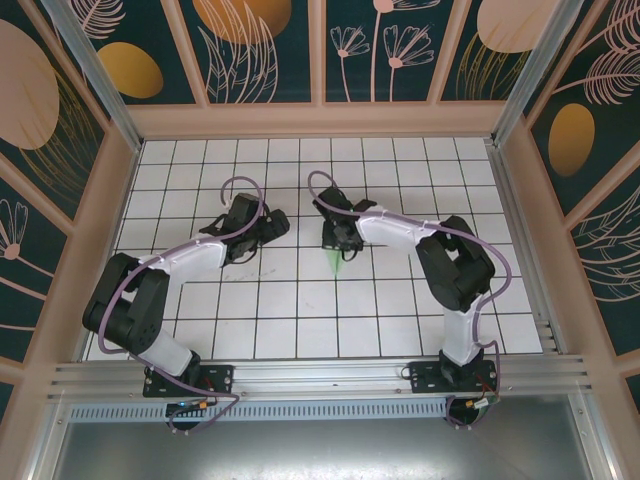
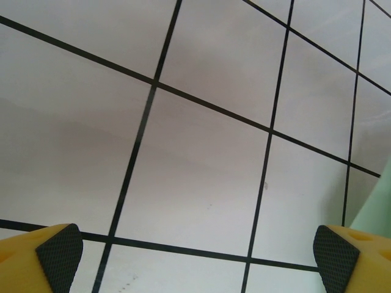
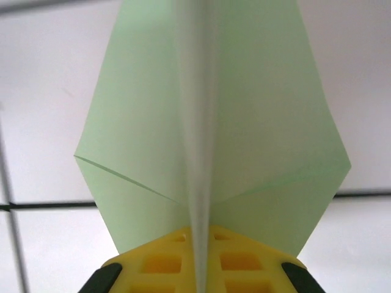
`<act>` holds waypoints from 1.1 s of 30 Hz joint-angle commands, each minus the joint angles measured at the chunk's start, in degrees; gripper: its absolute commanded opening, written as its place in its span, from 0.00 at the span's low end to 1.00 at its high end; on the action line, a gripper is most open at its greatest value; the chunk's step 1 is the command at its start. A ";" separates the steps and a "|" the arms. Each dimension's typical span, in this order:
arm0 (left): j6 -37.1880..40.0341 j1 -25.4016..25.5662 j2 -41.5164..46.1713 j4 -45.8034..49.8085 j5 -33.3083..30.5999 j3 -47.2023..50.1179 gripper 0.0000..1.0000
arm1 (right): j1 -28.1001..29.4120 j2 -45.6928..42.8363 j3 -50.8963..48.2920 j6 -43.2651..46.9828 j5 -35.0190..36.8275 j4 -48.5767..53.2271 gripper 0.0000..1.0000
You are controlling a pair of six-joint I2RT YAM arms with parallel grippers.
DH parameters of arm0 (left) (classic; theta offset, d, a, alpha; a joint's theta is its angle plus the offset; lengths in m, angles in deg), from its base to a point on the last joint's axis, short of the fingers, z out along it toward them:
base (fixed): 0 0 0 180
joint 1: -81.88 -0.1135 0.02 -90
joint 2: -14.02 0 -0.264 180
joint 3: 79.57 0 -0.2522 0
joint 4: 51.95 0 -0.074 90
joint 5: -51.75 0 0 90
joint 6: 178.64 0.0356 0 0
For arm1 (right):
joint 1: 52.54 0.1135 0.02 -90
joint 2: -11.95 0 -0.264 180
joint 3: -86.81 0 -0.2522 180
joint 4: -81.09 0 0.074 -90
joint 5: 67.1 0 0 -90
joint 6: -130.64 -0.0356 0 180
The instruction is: Fold a paper plane with a square sheet of paper (pick it up from the middle)
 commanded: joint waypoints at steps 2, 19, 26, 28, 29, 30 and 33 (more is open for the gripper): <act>1.82 -1.00 1.86 2.22 -1.89 0.47 0.98 | -3.17 5.22 5.74 5.93 0.75 -0.42 0.07; 2.24 -1.49 2.50 3.26 -3.13 1.47 0.98 | -7.36 16.88 15.86 11.62 -3.92 1.04 0.19; 2.84 -1.57 2.70 3.96 -4.75 0.19 0.99 | -7.26 18.27 16.74 9.89 -3.89 2.36 0.18; 3.34 -1.57 2.92 4.72 -6.45 -0.96 0.99 | -7.22 16.33 18.18 9.54 -3.30 3.25 0.20; 3.81 -1.57 3.15 5.12 -7.66 -1.85 0.99 | -7.25 14.86 18.92 9.37 -3.05 3.63 0.22; 4.15 -1.61 3.33 5.45 -8.86 -2.65 0.99 | -7.26 13.51 19.73 9.22 -2.76 3.88 0.24; 5.75 -1.91 4.20 6.41 -13.48 -5.49 0.98 | -7.22 8.60 21.74 8.52 -0.77 4.64 0.34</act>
